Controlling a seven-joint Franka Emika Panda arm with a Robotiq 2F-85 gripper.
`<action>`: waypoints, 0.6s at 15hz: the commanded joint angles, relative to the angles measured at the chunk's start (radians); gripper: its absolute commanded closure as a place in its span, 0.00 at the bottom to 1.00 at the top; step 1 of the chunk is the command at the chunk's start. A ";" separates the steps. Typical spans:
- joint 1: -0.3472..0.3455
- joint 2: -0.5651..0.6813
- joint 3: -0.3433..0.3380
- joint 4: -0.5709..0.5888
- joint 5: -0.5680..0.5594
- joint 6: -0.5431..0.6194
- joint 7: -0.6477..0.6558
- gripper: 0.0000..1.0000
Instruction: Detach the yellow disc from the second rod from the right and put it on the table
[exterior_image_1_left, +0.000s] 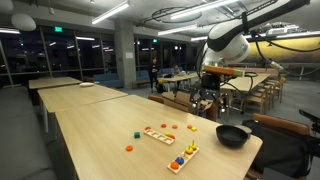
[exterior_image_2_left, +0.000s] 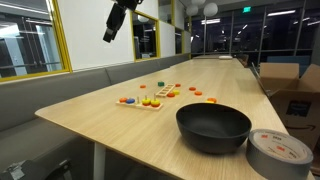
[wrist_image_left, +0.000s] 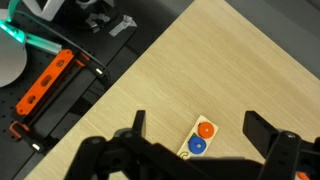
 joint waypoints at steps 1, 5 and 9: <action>0.004 0.052 0.035 0.045 0.079 0.071 0.198 0.00; 0.023 0.124 0.069 0.044 0.104 0.266 0.379 0.00; 0.055 0.225 0.090 0.063 0.048 0.443 0.531 0.00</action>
